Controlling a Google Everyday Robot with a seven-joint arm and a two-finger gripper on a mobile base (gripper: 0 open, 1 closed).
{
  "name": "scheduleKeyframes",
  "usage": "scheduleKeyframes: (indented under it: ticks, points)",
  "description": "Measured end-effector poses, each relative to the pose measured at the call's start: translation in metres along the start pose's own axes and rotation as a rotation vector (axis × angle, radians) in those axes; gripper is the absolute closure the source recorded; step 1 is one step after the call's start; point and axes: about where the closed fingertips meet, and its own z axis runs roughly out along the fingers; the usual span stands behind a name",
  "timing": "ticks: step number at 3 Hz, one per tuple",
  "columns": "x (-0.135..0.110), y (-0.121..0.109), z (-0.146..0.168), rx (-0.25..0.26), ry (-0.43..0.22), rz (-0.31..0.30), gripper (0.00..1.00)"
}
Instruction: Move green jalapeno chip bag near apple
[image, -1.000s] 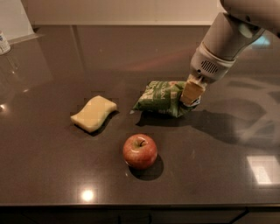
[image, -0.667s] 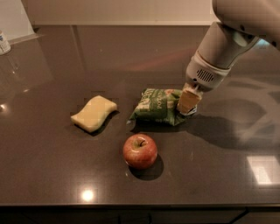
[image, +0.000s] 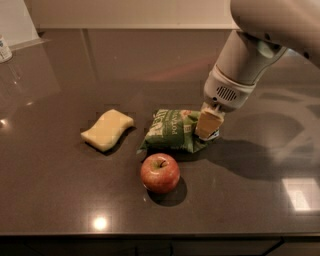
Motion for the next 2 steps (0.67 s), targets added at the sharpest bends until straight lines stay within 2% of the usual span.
scheduleKeyframes:
  ticks: [2]
  points:
    - [-0.0029,0.0057,-0.0041,0.013,0.006,-0.009,0.35]
